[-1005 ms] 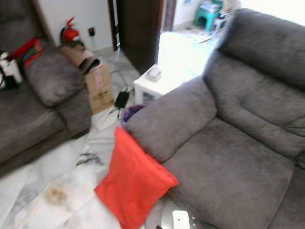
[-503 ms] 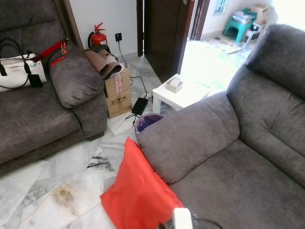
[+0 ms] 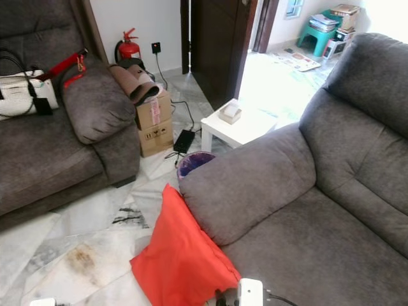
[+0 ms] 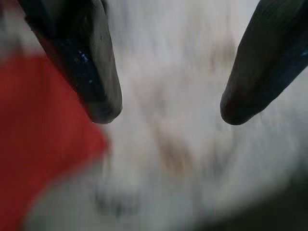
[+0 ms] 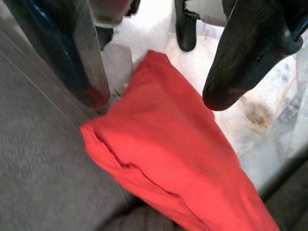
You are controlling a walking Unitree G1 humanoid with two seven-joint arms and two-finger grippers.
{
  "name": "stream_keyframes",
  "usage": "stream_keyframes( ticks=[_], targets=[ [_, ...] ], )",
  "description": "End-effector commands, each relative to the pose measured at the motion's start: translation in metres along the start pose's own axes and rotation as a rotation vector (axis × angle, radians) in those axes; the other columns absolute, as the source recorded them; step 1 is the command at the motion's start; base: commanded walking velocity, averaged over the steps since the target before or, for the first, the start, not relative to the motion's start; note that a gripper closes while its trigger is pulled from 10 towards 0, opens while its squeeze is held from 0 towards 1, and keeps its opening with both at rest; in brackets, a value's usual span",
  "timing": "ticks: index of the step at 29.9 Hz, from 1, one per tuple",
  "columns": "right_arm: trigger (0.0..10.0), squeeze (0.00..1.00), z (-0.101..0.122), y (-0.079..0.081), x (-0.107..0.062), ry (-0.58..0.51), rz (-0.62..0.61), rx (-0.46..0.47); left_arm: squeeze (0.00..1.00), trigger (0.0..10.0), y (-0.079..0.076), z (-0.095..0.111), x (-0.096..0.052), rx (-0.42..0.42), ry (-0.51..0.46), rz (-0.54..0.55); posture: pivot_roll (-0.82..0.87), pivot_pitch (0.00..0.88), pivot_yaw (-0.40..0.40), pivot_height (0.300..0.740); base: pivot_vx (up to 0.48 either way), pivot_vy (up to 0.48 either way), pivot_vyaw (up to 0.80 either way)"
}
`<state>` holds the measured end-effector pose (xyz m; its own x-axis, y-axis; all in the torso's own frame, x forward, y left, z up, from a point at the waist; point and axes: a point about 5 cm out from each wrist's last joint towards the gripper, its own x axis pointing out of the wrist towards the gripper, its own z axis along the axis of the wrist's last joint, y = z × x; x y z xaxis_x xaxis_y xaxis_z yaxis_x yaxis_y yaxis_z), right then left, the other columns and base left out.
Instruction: Move the pillow to the sofa from floor
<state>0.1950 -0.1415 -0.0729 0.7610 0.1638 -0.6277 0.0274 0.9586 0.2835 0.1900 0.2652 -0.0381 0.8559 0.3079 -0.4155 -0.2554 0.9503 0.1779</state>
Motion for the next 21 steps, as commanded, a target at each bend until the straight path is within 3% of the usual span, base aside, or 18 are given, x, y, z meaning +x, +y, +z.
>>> stream_keyframes(
  ticks=[1, 10, 15, 20, 21],
  targets=[
    [10.0, 0.00, 0.000, 0.001, -0.001, -0.019, 0.004, 0.009, 0.00, 10.0, 0.003, 0.029, 0.007, 0.006, -0.156, 0.005, 0.14, 0.125, -0.009, 0.740, 0.000, 0.000, 0.00],
    [10.0, 0.00, 0.009, 0.000, -0.001, -0.102, -0.012, -0.003, 0.00, 10.0, -0.008, 0.051, 0.006, 0.004, -0.280, -0.011, 0.16, 0.120, -0.024, 0.740, 0.000, 0.000, 0.00],
    [10.0, 0.00, 0.013, 0.000, -0.003, -0.157, 0.038, -0.009, 0.00, 10.0, -0.016, 0.063, -0.006, -0.006, -0.354, -0.038, 0.16, 0.111, -0.038, 0.740, 0.000, 0.000, 0.00],
    [10.0, 0.00, 0.011, -0.001, -0.004, -0.161, 0.057, -0.026, 0.00, 10.0, -0.016, 0.061, -0.012, -0.014, -0.358, -0.033, 0.17, 0.109, -0.048, 0.740, 0.000, 0.000, 0.00],
    [10.0, 0.00, 0.080, 0.004, 0.012, -0.342, 0.087, -0.077, 0.00, 10.0, -0.016, 0.060, -0.014, -0.014, -0.355, -0.034, 0.17, 0.106, -0.052, 0.740, 0.000, 0.000, 0.00]
  ],
)
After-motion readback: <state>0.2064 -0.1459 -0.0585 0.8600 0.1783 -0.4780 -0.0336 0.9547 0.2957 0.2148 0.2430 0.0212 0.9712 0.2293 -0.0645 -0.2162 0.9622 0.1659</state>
